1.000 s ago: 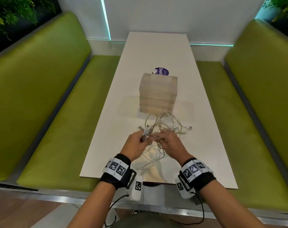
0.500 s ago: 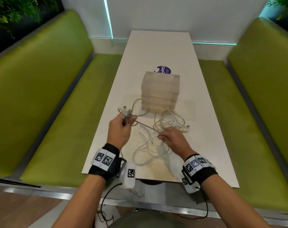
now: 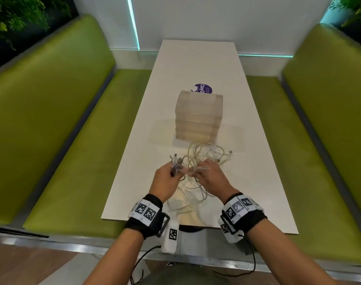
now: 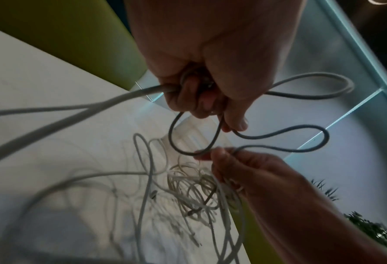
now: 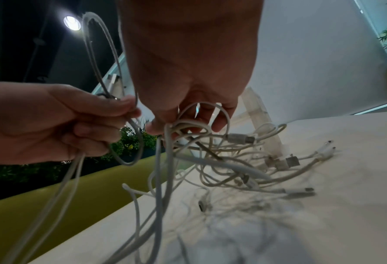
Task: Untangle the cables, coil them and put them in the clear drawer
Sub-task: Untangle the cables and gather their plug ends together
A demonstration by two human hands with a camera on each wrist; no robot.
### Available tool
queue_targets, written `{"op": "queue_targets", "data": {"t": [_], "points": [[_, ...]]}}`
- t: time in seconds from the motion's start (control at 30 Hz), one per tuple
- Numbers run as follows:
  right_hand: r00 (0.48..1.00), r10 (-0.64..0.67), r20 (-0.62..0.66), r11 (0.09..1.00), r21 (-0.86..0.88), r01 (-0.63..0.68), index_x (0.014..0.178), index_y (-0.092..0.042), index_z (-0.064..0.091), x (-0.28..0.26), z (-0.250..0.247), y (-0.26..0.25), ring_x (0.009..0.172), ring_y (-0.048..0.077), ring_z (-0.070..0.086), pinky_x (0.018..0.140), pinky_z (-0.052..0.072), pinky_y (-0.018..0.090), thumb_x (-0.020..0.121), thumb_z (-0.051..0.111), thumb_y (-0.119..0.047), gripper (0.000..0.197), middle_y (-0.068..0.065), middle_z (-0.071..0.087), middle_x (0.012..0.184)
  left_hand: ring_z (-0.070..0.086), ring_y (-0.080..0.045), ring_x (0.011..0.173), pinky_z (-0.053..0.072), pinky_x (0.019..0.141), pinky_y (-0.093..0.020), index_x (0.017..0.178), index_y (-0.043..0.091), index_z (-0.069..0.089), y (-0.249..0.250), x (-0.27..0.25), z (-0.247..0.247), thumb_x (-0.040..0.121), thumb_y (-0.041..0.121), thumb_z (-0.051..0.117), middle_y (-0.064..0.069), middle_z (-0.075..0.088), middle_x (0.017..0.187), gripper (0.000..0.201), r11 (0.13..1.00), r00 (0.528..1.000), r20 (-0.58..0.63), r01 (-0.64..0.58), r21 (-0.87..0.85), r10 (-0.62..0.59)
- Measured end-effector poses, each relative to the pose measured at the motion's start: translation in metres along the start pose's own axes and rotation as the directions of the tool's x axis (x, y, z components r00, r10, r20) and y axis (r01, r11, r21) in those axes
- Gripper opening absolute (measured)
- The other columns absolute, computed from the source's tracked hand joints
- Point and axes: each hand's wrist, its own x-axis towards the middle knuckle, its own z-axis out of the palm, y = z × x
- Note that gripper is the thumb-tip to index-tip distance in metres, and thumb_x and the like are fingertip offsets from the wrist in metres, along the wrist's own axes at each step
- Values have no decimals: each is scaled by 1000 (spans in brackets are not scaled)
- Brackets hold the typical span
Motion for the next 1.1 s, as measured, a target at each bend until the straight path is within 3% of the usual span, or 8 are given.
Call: {"op": "queue_targets", "data": {"t": [0.1,0.27,0.43,0.5,0.57,0.73,0.9,1.1], "points": [[1000,-7,24,999,-43,8,82,-13,71,0,5,-2,83,29,55,76,46,45,87,49,-23,24,5,67,80,61,-25,72,48,71,-29,89,14,69,-4,2,6,79,28,75,-12,70,81,18,1000,999,54,3,-30,-1],[996,-82,-26,995,-51,81,80,-13,68,-3,8,0,65,23,49,62,41,35,86,61,-17,9,6,61,69,60,-28,71,50,76,-46,81,10,65,-6,3,9,78,34,73,-5,66,72,26,999,996,84,-20,35,17],[995,-84,51,993,-77,87,84,-19,68,5,7,2,75,18,46,73,44,40,93,52,-36,25,-1,62,79,66,-26,86,52,83,-46,89,14,67,0,3,5,80,37,66,-7,71,87,25,1000,990,142,-27,3,26],[996,-58,71,996,-70,63,89,-23,71,4,5,6,79,16,44,78,40,38,91,56,-40,23,-4,63,83,65,-18,82,53,80,-38,86,11,67,6,3,-2,85,15,64,-5,70,84,6,992,997,77,-22,-127,32],[998,-32,46,999,-29,33,91,-24,73,-1,6,14,85,21,51,80,38,38,89,58,-37,19,-5,65,87,62,-6,73,50,74,-23,80,12,65,15,3,-11,85,-4,61,4,67,75,17,963,999,12,-34,-268,39],[998,-18,-59,998,59,22,92,-20,72,-2,3,15,86,20,55,77,43,38,87,55,-38,25,-4,64,89,53,6,56,40,58,-7,86,1,61,25,-2,-24,87,-5,58,11,63,64,7,928,995,-44,-99,-358,89],[996,88,-14,964,254,-82,107,-16,63,-5,-5,10,86,8,52,73,42,11,81,72,-14,28,-4,45,108,44,4,48,35,51,-8,89,2,61,17,-1,-36,89,0,58,15,54,56,4,923,990,-142,-79,-377,27],[978,208,27,944,256,-208,109,-22,55,-12,-12,21,94,15,51,78,40,24,74,79,-23,42,1,58,101,25,-8,53,24,45,-16,75,21,62,8,9,-57,89,7,61,2,35,62,20,902,974,-221,-60,-428,-40]]}}
